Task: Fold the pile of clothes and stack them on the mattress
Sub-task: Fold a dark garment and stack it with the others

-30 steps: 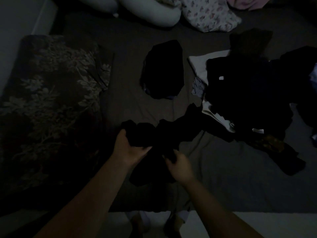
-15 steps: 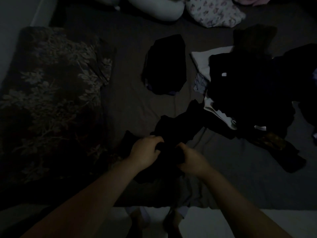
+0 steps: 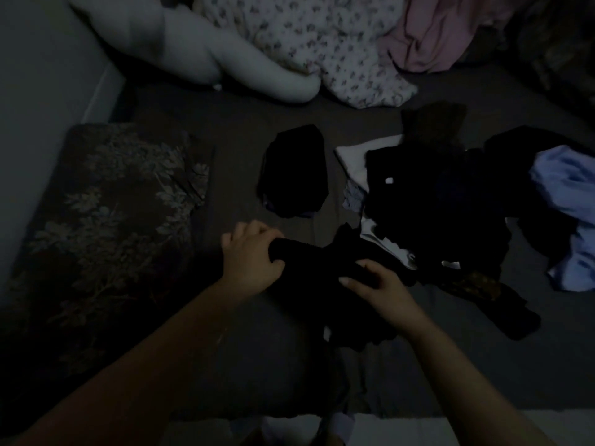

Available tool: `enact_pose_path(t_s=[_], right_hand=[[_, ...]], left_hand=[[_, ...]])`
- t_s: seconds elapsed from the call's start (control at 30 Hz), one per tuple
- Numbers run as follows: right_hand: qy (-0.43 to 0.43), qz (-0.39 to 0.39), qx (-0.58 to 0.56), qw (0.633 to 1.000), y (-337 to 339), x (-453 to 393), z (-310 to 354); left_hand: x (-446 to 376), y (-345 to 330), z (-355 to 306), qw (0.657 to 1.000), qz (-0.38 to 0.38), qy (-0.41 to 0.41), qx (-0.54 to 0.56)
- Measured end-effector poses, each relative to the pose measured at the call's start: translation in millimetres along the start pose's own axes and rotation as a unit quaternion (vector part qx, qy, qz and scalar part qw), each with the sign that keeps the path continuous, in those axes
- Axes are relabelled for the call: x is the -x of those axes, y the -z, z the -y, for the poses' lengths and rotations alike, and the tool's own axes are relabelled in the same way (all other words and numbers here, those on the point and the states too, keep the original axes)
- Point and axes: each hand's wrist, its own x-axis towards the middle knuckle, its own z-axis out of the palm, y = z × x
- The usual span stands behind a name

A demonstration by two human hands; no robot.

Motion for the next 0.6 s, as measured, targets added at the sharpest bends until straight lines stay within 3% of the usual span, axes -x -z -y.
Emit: enact_pose_path(t_s=[0.07, 0.17, 0.27, 0.33, 0.43, 0.6], right_hand=[[0.037, 0.014, 0.03, 0.999, 11, 0, 28], [0.066, 0.063, 0.14, 0.986, 17, -2, 63], [0.061, 0.076, 0.167, 0.981, 30, 2, 90], [0.044, 0.084, 0.205, 0.974, 52, 7, 100], [-0.006, 0.087, 0.352, 0.932, 85, 19, 98], [0.004, 0.023, 0.24, 0.971, 115, 46, 86]], left_hand=[[0, 9, -15, 0.995, 0.072, -0.061, -0.017], [12, 11, -58, 0.974, 0.139, -0.133, 0.121], [20, 21, -90, 0.955, 0.085, -0.121, 0.256], [19, 35, -99, 0.954, 0.057, -0.124, 0.268], [18, 57, -113, 0.947, 0.044, -0.12, 0.294], [13, 93, -145, 0.949, 0.035, -0.156, 0.27]])
